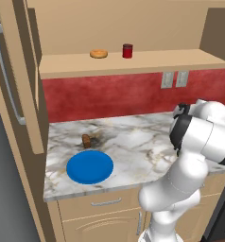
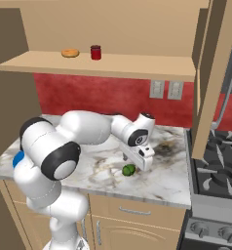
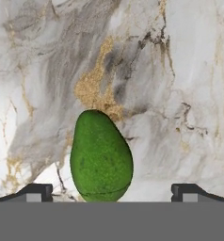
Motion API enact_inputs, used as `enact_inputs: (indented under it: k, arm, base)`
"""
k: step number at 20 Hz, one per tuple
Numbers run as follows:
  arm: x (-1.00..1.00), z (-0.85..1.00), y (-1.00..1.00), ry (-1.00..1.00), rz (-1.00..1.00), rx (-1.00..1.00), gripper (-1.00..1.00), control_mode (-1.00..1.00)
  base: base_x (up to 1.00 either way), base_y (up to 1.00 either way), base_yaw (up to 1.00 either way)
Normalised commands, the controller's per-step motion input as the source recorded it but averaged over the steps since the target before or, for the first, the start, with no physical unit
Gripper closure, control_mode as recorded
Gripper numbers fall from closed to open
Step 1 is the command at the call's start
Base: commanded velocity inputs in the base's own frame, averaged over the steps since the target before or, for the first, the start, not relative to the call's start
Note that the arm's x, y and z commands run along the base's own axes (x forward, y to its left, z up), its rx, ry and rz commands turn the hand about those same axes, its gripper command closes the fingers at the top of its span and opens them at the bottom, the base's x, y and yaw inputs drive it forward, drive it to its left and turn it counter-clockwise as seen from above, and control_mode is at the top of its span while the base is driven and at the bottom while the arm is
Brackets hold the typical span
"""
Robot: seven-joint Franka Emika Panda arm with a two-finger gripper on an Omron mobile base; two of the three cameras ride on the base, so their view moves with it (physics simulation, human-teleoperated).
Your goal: Pick the avocado and bread from the counter and place them on the plate. Then pick the jam from the cabinet and place it next to the plate. Lastly close the cabinet door.
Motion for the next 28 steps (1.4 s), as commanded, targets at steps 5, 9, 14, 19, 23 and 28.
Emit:
enact_inputs:
  k: [5,9,14,19,23,28]
  arm:
    - [0.02,-0.12,0.0,0.0,0.0,0.03,-1.0,-1.0]
    - [0.04,-0.22,0.0,0.0,0.0,0.0,-1.0,-1.0]
    - [0.06,-0.23,0.0,0.0,0.0,0.0,-1.0,-1.0]
    - [0.14,-0.15,0.0,0.0,0.0,0.0,-1.0,-1.0]
    - [0.14,-0.15,0.0,0.0,0.0,0.0,-1.0,-1.0]
    - [0.01,-0.02,0.0,0.0,0.0,0.01,1.0,-1.0]
  base:
    - [0.0,0.0,0.0]
    - [0.0,0.0,0.0]
    - [0.0,0.0,0.0]
    - [0.0,0.0,0.0]
    - [0.0,0.0,0.0]
    - [0.0,0.0,0.0]
